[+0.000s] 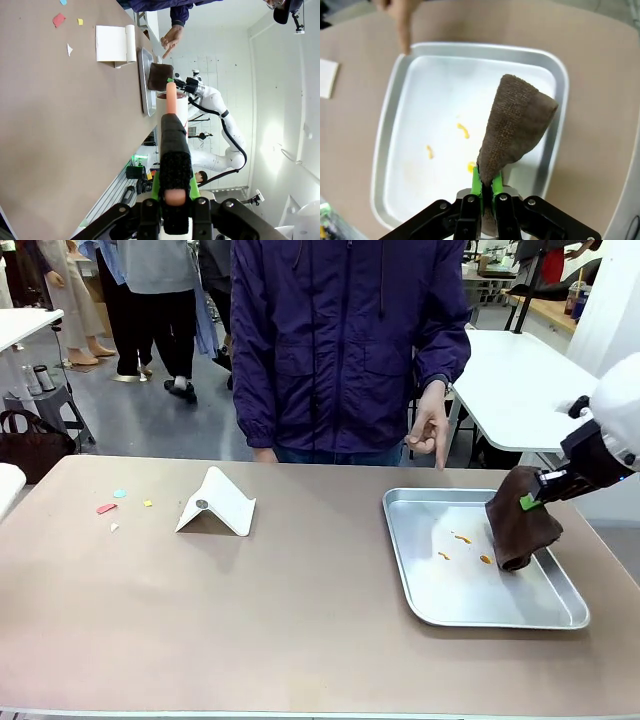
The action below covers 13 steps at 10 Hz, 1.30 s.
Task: Clean the surface of the table.
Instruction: If a person points to the right, clean the right side of the table with your right hand, and if they point to the left, clean the left side with your left hand.
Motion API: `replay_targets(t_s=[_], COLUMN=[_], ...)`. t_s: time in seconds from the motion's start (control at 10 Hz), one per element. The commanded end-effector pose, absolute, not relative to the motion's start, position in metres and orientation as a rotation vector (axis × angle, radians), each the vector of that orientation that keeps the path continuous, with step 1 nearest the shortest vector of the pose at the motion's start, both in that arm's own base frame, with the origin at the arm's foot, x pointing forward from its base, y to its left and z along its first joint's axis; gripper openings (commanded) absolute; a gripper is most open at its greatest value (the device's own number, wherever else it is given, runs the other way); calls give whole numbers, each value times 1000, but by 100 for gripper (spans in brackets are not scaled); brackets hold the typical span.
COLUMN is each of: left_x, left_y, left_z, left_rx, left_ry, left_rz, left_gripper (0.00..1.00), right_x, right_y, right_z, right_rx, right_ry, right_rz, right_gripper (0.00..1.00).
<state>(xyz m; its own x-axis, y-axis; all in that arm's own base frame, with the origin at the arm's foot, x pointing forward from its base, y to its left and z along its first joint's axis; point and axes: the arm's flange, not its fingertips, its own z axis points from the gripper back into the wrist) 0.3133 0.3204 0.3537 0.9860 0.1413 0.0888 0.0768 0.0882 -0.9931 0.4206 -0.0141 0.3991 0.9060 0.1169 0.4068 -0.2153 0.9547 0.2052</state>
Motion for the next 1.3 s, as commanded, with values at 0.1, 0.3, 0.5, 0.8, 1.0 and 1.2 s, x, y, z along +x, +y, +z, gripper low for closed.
replay_targets(t_s=[0.1,0.3,0.5,0.8,1.0,1.2], left_x=[310,310,310,310,310,310], left_y=[320,320,320,320,320,320], left_z=[359,359,359,359,359,359], left_rx=[-1479,-1479,-1479,-1479,-1479,-1479], left_ry=[-166,-166,-166,-166,-166,-166], left_rz=[45,45,45,45,45,45], left_gripper=[9,9,9,9,9,9], right_x=[436,441,445,452,459,466], right_y=[-18,-17,-11,1,14,26], right_z=[403,391,380,364,352,339], right_rx=[208,221,257,259,325,360], right_ry=[-390,-364,-343,-315,-304,-278], right_rz=[151,142,147,130,117,111], right_gripper=[8,8,8,8,8,8])
